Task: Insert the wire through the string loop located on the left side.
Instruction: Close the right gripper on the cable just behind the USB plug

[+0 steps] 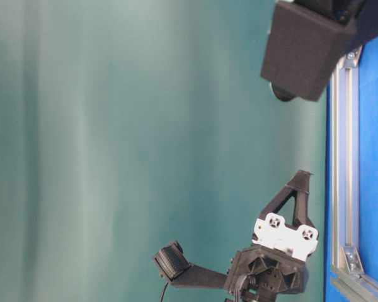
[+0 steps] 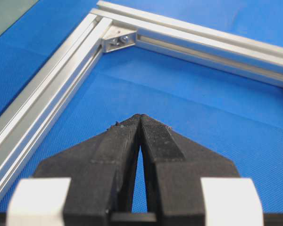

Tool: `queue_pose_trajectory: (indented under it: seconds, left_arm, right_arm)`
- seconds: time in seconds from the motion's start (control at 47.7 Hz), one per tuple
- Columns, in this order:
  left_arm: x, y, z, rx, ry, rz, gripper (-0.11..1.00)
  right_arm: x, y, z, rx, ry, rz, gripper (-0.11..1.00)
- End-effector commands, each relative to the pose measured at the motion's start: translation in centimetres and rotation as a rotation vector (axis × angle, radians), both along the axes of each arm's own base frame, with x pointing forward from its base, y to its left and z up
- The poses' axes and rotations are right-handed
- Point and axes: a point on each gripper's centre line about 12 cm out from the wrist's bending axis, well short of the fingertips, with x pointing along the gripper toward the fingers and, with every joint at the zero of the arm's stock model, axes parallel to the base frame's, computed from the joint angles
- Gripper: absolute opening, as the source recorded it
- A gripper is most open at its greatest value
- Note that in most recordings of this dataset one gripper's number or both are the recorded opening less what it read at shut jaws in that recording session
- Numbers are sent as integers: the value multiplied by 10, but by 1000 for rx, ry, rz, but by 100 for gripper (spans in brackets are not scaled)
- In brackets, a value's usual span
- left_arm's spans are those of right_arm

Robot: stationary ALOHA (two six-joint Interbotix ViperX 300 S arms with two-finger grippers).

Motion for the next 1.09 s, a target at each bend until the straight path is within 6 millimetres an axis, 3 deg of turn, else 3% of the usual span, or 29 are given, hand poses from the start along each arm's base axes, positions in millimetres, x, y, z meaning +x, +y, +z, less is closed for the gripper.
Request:
queue_pose_trajectory:
  seconds: [0.0,0.147,0.335,0.776,1.069]
  left_arm:
    - [2,0,16,14,-44,-3,0]
    - [2,0,16,14,-44,-3,0]
    - [2,1,17,15,-47,-1,0]
    - [3,1,18,15,-50,-1,0]
    - [3,1,17,16,-48,-2,0]
  right_arm:
    - [3,3,13,10,-39,6,11]
    - [3,3,13,7,-37,8,3]
    - [1,4,22,7,-46,12,2]
    - [-10,2,108,-25,-103,27,2]
    - [-11,2,111,-33,-102,30,2]
